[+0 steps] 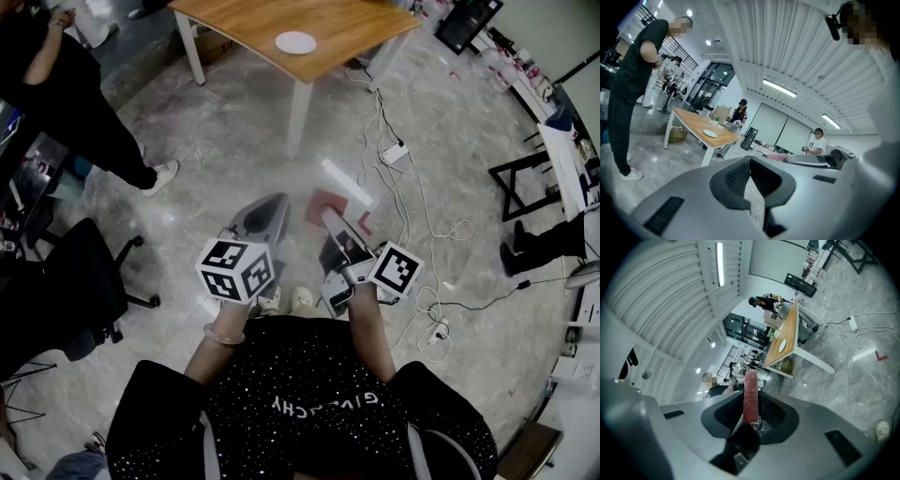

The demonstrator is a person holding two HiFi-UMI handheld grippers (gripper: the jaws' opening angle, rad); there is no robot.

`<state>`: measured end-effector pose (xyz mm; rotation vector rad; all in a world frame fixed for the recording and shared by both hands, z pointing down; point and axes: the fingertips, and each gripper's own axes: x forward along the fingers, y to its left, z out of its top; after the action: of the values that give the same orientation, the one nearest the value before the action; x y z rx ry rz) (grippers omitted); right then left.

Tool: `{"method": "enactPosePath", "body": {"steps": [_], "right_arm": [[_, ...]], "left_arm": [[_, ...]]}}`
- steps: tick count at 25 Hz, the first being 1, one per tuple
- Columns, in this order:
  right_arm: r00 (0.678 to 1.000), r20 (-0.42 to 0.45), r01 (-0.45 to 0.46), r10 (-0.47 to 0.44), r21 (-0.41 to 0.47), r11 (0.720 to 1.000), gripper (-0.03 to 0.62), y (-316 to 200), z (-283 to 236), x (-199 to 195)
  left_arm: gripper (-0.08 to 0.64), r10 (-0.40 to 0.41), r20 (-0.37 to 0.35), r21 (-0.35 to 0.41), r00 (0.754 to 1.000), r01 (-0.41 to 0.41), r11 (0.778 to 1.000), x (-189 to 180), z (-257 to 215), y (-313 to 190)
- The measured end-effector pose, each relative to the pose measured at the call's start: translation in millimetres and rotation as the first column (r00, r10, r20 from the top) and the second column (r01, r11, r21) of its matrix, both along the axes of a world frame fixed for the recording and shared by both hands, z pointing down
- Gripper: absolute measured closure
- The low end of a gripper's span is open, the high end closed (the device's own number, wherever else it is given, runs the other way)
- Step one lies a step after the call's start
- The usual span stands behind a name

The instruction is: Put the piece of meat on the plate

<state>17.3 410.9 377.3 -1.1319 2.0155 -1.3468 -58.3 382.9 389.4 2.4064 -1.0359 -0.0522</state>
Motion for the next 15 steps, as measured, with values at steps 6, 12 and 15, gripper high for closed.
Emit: {"method": "enactPosePath", "body": {"steps": [6, 12, 15], "right_arm": [[1.000, 0.011, -0.026, 0.026, 0.008, 1.000, 0.492, -2.3, 3.9, 1.0], [0.999, 0.020, -0.032, 0.032, 0.018, 0.999, 0.492, -2.7, 3.2, 1.4], [0.999, 0.024, -0.031, 0.031, 0.015, 0.999, 0.492, -11.3, 4.4, 2.7]], "left_arm": [[0.551, 0.015, -0.003, 0.009, 1.000, -0.015, 1.000, -2.8, 2.5, -4.1], [0.550, 0.023, -0.001, 0.011, 1.000, -0.023, 1.000, -3.5, 4.9, -3.0], [0.550, 0.021, 0.000, 0.009, 1.000, -0.021, 1.000, -4.0, 6.6, -11.0]]}}
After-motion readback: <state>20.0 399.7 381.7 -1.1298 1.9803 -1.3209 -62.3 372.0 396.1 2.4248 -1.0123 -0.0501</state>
